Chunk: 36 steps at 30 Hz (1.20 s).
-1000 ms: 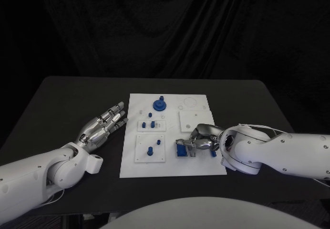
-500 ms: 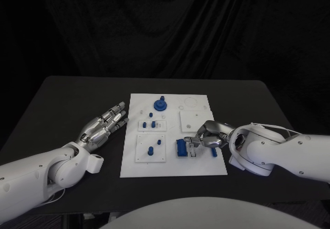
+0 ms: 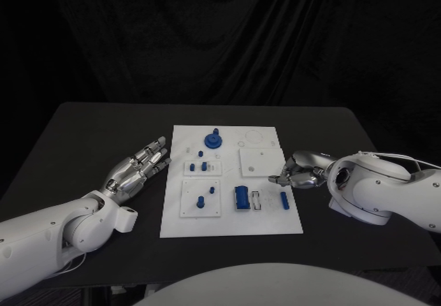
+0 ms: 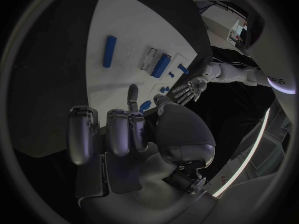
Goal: Assemble the parts on the task board
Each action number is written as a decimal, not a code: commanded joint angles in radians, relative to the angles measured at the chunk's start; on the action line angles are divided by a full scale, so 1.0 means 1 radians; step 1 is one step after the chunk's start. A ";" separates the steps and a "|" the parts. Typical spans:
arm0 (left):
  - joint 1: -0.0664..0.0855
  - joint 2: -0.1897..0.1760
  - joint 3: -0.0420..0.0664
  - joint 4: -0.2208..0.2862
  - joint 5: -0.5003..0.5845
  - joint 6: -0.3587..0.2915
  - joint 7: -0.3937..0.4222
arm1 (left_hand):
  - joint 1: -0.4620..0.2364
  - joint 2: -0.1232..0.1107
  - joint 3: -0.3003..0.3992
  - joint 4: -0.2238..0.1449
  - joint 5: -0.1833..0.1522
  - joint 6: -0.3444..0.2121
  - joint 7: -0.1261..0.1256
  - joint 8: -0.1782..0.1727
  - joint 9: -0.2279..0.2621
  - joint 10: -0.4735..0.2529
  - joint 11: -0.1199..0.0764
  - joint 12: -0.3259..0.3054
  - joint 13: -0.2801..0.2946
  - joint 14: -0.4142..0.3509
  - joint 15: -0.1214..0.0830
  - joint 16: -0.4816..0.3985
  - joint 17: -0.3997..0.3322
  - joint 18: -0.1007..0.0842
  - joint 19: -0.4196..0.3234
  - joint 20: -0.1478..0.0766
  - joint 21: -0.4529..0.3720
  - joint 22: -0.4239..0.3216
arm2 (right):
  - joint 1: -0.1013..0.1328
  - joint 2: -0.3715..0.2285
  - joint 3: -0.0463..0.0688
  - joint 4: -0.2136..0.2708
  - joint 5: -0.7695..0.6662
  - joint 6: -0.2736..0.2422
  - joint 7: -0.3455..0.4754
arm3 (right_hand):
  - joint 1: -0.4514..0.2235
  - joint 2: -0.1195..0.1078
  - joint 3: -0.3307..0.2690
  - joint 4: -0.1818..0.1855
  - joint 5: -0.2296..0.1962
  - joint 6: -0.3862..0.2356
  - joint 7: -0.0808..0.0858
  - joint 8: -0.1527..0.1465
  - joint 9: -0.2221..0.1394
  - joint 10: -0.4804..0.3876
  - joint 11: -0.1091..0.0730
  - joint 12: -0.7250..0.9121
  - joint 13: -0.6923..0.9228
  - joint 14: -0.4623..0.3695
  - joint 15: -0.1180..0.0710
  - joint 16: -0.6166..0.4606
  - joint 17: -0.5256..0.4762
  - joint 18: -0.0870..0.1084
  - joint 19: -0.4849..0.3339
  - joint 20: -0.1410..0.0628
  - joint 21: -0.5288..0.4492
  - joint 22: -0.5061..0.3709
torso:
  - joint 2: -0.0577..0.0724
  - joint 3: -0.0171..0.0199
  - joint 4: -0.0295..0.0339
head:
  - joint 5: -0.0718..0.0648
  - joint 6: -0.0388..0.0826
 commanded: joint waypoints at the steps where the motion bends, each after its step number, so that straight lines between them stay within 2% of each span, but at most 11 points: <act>1: -0.002 0.002 0.001 0.001 0.004 0.005 0.069 | 0.008 -0.001 -0.002 -0.006 0.003 0.003 0.005 0.001 0.001 0.000 0.008 0.005 0.000 0.000 0.008 -0.004 -0.001 0.004 -0.001 0.007 0.005 0.000 | -0.022 -0.012 -0.001 0.003 -0.137 0.077 -0.104 | 0.005 -0.005 -0.007 -0.002 0.000 -0.008 0.000 -0.004 -0.001 0.104 0.009 0.003 0.263 0.077 0.005 0.005 0.096 0.006 0.057 0.006 0.002 0.225 | -0.001 -0.0035 0.0004 | 0.005 0.000; 5: -0.002 0.002 0.001 0.000 0.004 0.006 0.069 | 0.008 -0.001 -0.002 -0.006 0.003 0.003 0.005 0.001 0.001 0.000 0.008 0.005 0.000 0.000 0.008 -0.004 -0.001 0.004 -0.001 0.007 0.005 0.000 | -0.039 -0.014 -0.002 -0.003 -0.181 0.096 -0.132 | 0.007 -0.009 -0.009 -0.002 -0.003 -0.007 0.000 -0.004 -0.001 0.104 0.009 0.003 0.263 0.077 0.005 0.004 0.094 0.006 0.057 0.007 0.002 0.225 | 0.000 -0.0044 -0.0012 | 0.008 0.000; 10: -0.002 0.003 0.001 -0.002 0.004 0.007 0.068 | 0.008 -0.001 -0.002 -0.006 0.003 0.003 0.005 0.001 0.001 0.000 0.008 0.005 0.000 0.000 0.008 -0.004 -0.001 0.004 -0.001 0.007 0.005 0.000 | -0.057 -0.013 -0.002 -0.006 -0.207 0.114 -0.151 | 0.014 -0.010 -0.009 -0.005 -0.003 -0.004 -0.001 -0.004 -0.001 0.104 0.009 0.003 0.263 0.076 0.005 0.003 0.090 0.006 0.056 0.007 -0.001 0.224 | 0.003 -0.0001 -0.0024 | 0.002 0.000; 13: -0.002 0.004 0.001 -0.002 0.004 0.007 0.068 | 0.008 -0.001 -0.002 -0.006 0.004 0.003 0.005 0.001 0.001 0.000 0.008 0.005 0.000 0.000 0.009 -0.004 -0.001 0.004 -0.001 0.007 0.006 0.000 | -0.065 -0.011 -0.002 -0.008 -0.212 0.116 -0.155 | 0.024 -0.011 -0.007 -0.009 -0.002 -0.003 -0.001 -0.005 -0.001 0.104 0.009 0.003 0.263 0.076 0.005 0.002 0.088 0.007 0.056 0.007 -0.001 0.224 | 0.003 0.0010 0.0007 | -0.002 0.000; 17: -0.002 0.004 0.001 -0.004 0.004 0.008 0.068 | 0.008 -0.001 -0.002 -0.007 0.004 0.003 0.005 0.001 0.001 0.000 0.009 0.005 0.000 0.000 0.009 -0.004 -0.001 0.004 0.000 0.007 0.006 0.000 | -0.076 -0.005 -0.002 -0.015 -0.216 0.121 -0.160 | 0.031 -0.012 -0.007 -0.012 -0.001 -0.002 -0.001 -0.006 -0.002 0.104 0.009 0.003 0.263 0.076 0.005 0.001 0.086 0.007 0.055 0.007 -0.002 0.223 | 0.004 0.0015 0.0016 | -0.006 0.000; 20: -0.003 0.005 0.001 -0.004 0.004 0.009 0.068 | 0.008 -0.001 -0.002 -0.007 0.004 0.003 0.005 0.001 0.001 0.000 0.009 0.005 0.000 0.000 0.009 -0.004 -0.001 0.004 0.000 0.007 0.006 0.000 | -0.085 0.000 -0.002 -0.019 -0.218 0.124 -0.162 | 0.038 -0.012 -0.006 -0.015 0.000 -0.001 -0.002 -0.006 -0.002 0.104 0.008 0.003 0.263 0.075 0.005 0.000 0.084 0.007 0.055 0.007 -0.003 0.223 | 0.004 0.0010 -0.0010 | -0.003 0.000; 24: -0.003 0.006 0.001 -0.005 0.004 0.010 0.067 | 0.009 -0.001 -0.002 -0.007 0.005 0.002 0.005 0.001 0.001 0.000 0.009 0.005 0.000 0.000 0.009 -0.004 -0.001 0.004 0.000 0.007 0.006 0.000 | -0.094 0.012 -0.002 -0.028 -0.220 0.129 -0.162 | 0.065 -0.011 0.001 -0.028 0.009 0.000 -0.002 -0.010 -0.004 0.104 0.008 0.003 0.263 0.075 0.004 -0.001 0.081 0.007 0.054 0.006 -0.004 0.223 | 0.003 -0.0001 0.0009 | -0.002 0.000; 28: -0.003 0.006 0.001 -0.005 0.004 0.011 0.067 | 0.009 -0.001 -0.001 -0.007 0.005 0.002 0.005 0.001 0.001 0.000 0.009 0.005 0.000 0.000 0.009 -0.004 -0.001 0.004 -0.001 0.007 0.005 -0.001 | -0.105 0.023 -0.002 -0.037 -0.220 0.128 -0.159 | 0.092 -0.009 0.009 -0.042 0.022 0.001 -0.002 -0.013 -0.006 0.104 0.008 0.003 0.263 0.073 0.004 -0.004 0.074 0.008 0.053 0.006 -0.006 0.222 | 0.003 0.0001 -0.0005 | -0.001 0.000; 31: -0.003 0.005 0.001 -0.005 0.004 0.011 0.066 | 0.009 -0.001 -0.001 -0.008 0.006 0.002 0.005 0.001 0.001 0.000 0.009 0.005 0.000 0.000 0.009 -0.004 -0.001 0.004 0.000 0.007 0.006 -0.001 | -0.111 0.031 -0.002 -0.044 -0.221 0.125 -0.156 | 0.121 -0.009 0.020 -0.060 0.060 -0.001 -0.003 -0.019 -0.009 0.104 0.007 0.003 0.263 0.071 0.003 -0.008 0.065 0.009 0.051 0.006 -0.011 0.220 | 0.002 -0.0001 -0.0002 | 0.002 0.000; 34: -0.003 0.005 0.001 -0.004 0.004 0.012 0.065 | 0.009 -0.001 -0.001 -0.008 0.006 0.002 0.005 0.001 0.001 0.000 0.009 0.005 0.000 0.000 0.009 -0.004 -0.001 0.004 0.000 0.007 0.006 -0.001 | -0.116 0.039 -0.002 -0.052 -0.221 0.120 -0.152 | 0.160 -0.006 0.042 -0.085 0.130 -0.007 -0.003 -0.030 -0.016 0.104 0.005 0.003 0.263 0.069 0.002 -0.012 0.056 0.011 0.047 0.005 -0.018 0.218 | 0.002 -0.0003 0.0005 | 0.003 0.000; 36: -0.003 0.005 0.001 -0.004 0.004 0.012 0.065 | 0.010 -0.001 -0.001 -0.008 0.006 0.002 0.006 0.001 0.001 0.000 0.009 0.005 0.000 0.000 0.009 -0.004 -0.001 0.004 0.000 0.007 0.006 -0.001 | -0.121 0.046 -0.002 -0.058 -0.221 0.118 -0.149 | 0.204 -0.004 0.072 -0.117 0.189 -0.014 -0.002 -0.042 -0.026 0.104 0.006 0.003 0.263 0.068 0.002 -0.016 0.049 0.014 0.041 0.004 -0.032 0.213 | 0.002 -0.0001 0.0001 | 0.002 0.000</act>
